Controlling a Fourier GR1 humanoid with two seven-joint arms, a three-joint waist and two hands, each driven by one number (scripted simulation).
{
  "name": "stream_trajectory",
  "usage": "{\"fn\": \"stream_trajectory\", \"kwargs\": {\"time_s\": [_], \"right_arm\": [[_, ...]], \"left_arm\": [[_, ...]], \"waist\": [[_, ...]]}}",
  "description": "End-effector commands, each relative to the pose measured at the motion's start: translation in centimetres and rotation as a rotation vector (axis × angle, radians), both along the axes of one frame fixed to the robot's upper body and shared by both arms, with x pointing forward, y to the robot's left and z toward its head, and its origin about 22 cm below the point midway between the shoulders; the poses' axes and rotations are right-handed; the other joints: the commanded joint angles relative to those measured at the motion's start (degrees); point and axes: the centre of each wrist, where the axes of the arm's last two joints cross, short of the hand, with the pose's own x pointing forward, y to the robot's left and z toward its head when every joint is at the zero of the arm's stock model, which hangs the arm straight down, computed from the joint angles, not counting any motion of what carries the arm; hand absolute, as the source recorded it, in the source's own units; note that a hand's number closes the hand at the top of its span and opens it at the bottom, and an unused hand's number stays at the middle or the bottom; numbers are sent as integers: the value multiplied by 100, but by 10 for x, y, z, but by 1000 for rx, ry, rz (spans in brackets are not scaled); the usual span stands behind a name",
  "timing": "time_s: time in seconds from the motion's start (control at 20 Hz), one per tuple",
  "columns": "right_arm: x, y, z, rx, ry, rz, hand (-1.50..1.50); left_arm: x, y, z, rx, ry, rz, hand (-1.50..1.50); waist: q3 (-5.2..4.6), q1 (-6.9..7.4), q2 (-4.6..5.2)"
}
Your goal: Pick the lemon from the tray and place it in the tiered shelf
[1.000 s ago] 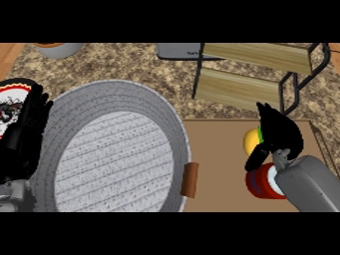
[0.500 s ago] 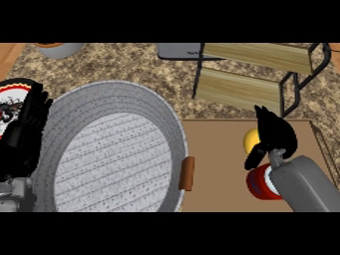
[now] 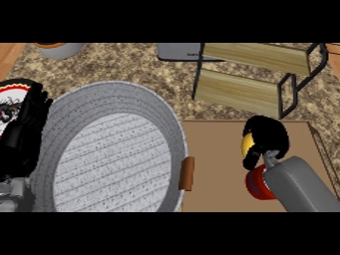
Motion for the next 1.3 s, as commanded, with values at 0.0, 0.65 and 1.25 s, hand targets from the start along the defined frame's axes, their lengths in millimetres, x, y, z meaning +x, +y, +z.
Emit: {"fn": "stream_trajectory", "kwargs": {"time_s": [0.0,0.65,1.25], "right_arm": [[2,-6,-5,-65,-36,33,150],[-33,132,31,232,-138,-44,150],[-52,156,154,467,-654,-229,150]], "left_arm": [[6,-5,-9,-25,6,-7,0],[4,-5,-1,-41,16,6,0],[-4,5,-7,-36,32,20,0]], "waist": [[11,-15,88],[11,-30,79],[0,-87,25]]}}
